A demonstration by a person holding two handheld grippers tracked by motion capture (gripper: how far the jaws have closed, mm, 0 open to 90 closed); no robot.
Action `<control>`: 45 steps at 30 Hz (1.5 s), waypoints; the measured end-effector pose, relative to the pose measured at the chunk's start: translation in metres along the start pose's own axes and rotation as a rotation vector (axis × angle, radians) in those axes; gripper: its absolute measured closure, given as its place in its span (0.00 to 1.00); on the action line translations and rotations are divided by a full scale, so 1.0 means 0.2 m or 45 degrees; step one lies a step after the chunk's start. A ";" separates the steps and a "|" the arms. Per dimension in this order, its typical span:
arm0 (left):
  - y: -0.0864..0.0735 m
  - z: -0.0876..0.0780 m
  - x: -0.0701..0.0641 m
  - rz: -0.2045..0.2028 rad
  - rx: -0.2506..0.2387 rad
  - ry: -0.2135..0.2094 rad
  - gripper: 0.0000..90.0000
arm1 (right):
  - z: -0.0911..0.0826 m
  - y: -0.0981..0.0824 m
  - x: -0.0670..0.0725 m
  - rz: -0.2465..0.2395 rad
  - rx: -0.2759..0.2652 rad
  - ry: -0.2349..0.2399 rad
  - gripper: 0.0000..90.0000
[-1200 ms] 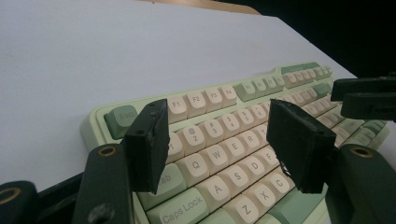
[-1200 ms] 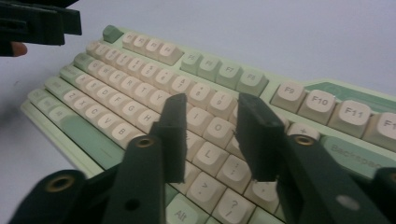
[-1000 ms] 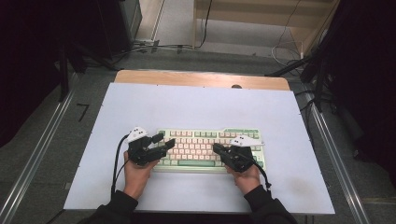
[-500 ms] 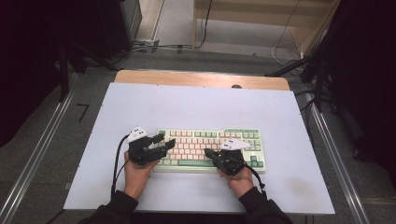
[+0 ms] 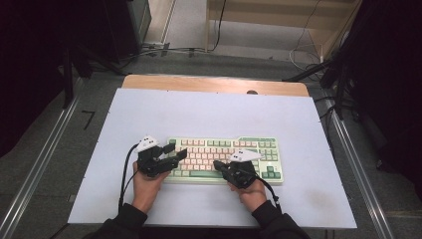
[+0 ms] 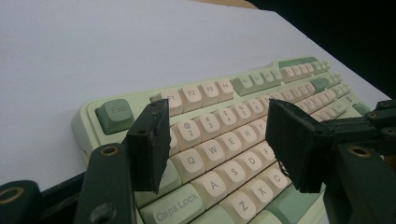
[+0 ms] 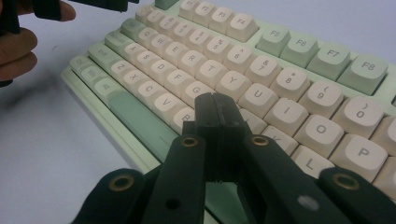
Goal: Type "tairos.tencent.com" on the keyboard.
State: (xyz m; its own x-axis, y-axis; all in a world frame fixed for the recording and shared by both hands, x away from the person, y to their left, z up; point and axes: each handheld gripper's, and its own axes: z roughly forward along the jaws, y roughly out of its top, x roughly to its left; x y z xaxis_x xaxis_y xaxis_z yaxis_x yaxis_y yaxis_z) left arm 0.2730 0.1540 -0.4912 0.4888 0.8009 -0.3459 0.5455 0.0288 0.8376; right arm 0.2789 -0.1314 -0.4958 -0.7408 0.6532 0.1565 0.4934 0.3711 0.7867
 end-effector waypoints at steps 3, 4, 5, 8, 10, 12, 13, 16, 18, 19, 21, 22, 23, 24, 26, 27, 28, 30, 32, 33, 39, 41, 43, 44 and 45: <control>0.00 0.00 0.00 -0.005 -0.005 -0.001 0.46 | 0.00 0.00 0.00 0.005 -0.003 0.001 0.97; 0.00 0.00 0.00 -0.004 -0.003 -0.001 0.46 | 0.00 0.00 0.00 0.008 0.000 0.004 0.97; 0.00 0.00 0.00 0.000 0.000 -0.003 0.46 | 0.00 0.00 0.00 0.006 0.001 0.003 0.97; 0.00 0.00 0.00 0.003 0.004 0.000 0.46 | 0.00 0.00 0.00 0.002 -0.003 0.003 0.97; 0.00 0.00 0.00 0.000 0.000 -0.002 0.46 | 0.00 0.00 0.00 0.004 -0.001 0.004 0.97; 0.00 0.00 0.00 0.000 0.003 -0.002 0.46 | 0.01 0.00 0.00 0.004 0.011 0.003 0.97; 0.00 0.00 0.00 0.001 0.004 -0.001 0.46 | 0.02 0.00 0.01 -0.002 0.018 -0.001 0.97; 0.00 0.00 0.00 0.002 0.004 -0.001 0.46 | 0.03 0.00 0.01 -0.003 0.032 -0.003 0.97; 0.00 0.00 0.00 -0.002 -0.002 -0.004 0.46 | 0.01 0.01 0.01 0.008 0.001 0.000 0.97; 0.00 0.00 0.00 -0.002 -0.003 -0.004 0.46 | -0.01 0.01 0.01 0.010 -0.015 0.002 0.97; 0.00 0.00 0.00 0.002 0.002 -0.003 0.46 | -0.03 0.02 0.00 0.017 -0.042 0.001 0.97; 0.00 0.00 0.00 0.003 0.005 -0.001 0.46 | -0.04 0.03 0.00 0.024 -0.051 -0.001 0.97; 0.00 0.00 0.00 0.003 0.004 -0.001 0.46 | -0.05 0.03 -0.01 0.022 -0.059 -0.005 0.97; 0.00 0.00 -0.01 0.000 -0.001 -0.004 0.46 | -0.05 0.03 -0.02 0.029 -0.067 -0.005 0.95; 0.00 0.00 -0.01 0.000 -0.002 -0.004 0.46 | -0.07 0.04 -0.03 0.042 -0.078 -0.008 0.92; 0.00 0.00 0.00 -0.001 -0.002 -0.004 0.46 | -0.07 0.04 -0.04 0.050 -0.080 -0.010 0.88; 0.00 0.00 0.00 0.001 0.000 -0.004 0.46 | -0.07 0.04 -0.04 0.053 -0.088 -0.014 0.79; 0.00 0.00 0.00 0.005 0.004 -0.002 0.46 | -0.08 0.04 -0.05 0.058 -0.083 -0.038 0.51; 0.00 0.00 -0.01 0.003 -0.002 -0.004 0.46 | -0.08 0.05 -0.06 0.058 -0.065 -0.067 0.42; 0.00 0.00 -0.01 0.006 -0.002 -0.004 0.46 | -0.08 0.05 -0.06 0.068 -0.066 -0.073 0.38; 0.00 0.00 -0.01 0.010 0.004 -0.003 0.46 | -0.10 0.05 -0.10 0.097 -0.074 -0.091 0.30; 0.00 0.00 -0.01 0.007 -0.003 -0.006 0.46 | -0.11 0.05 -0.10 0.106 -0.078 -0.097 0.29; 0.00 0.00 -0.01 0.011 0.002 -0.005 0.46 | -0.11 0.05 -0.11 0.112 -0.077 -0.100 0.29; 0.00 0.00 -0.01 0.014 0.005 -0.009 0.46 | -0.12 0.05 -0.11 0.112 -0.080 -0.101 0.29; -0.01 0.00 -0.02 0.012 0.006 -0.012 0.46 | -0.12 0.05 -0.11 0.111 -0.081 -0.103 0.29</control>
State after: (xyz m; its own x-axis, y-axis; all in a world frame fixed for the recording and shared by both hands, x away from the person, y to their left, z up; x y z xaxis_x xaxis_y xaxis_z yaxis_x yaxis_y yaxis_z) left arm 0.2712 0.1508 -0.4914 0.5005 0.7954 -0.3417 0.5439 0.0182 0.8390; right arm 0.2899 -0.1582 -0.4771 -0.6556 0.7335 0.1793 0.5229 0.2697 0.8086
